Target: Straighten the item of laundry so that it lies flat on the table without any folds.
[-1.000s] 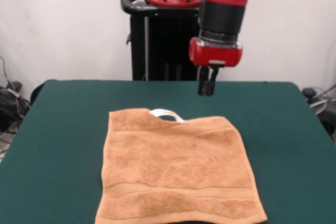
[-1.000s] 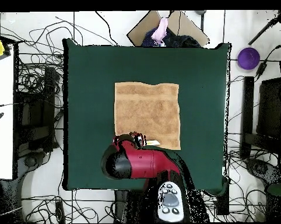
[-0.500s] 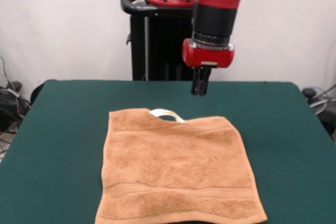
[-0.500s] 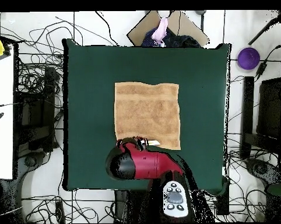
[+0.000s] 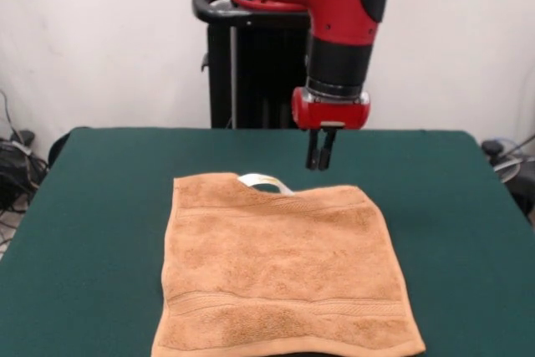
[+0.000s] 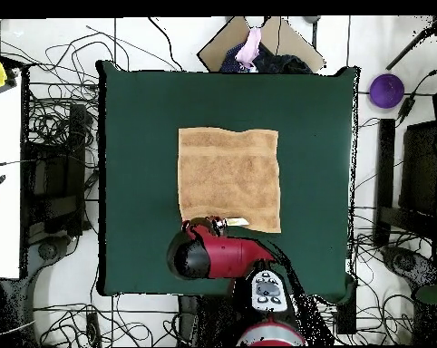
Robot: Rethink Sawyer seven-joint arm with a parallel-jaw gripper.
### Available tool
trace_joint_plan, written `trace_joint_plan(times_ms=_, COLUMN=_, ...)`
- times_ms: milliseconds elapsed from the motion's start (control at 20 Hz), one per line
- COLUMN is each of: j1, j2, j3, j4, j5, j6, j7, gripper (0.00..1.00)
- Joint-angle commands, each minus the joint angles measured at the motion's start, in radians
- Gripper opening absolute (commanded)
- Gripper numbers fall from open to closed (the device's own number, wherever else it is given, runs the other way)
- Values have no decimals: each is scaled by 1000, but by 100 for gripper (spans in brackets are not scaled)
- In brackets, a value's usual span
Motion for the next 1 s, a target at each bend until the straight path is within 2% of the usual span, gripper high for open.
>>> trace_joint_plan(times_ms=50, j1=0, j2=142, j3=35, j4=-13, j5=7, j6=-121, j7=206, gripper=0)
trace_joint_plan(times_ms=350, j1=17, j2=193, j3=-2, j4=-20, j5=9, j6=-285, j7=218, gripper=0)
trace_joint_plan(times_ms=500, j1=-15, j2=188, j3=31, j4=-12, j5=-8, j6=-371, j7=232, gripper=0)
trace_joint_plan(times_ms=1000, j1=-65, j2=244, j3=67, j4=-4, j5=-7, j6=-454, j7=241, gripper=0)
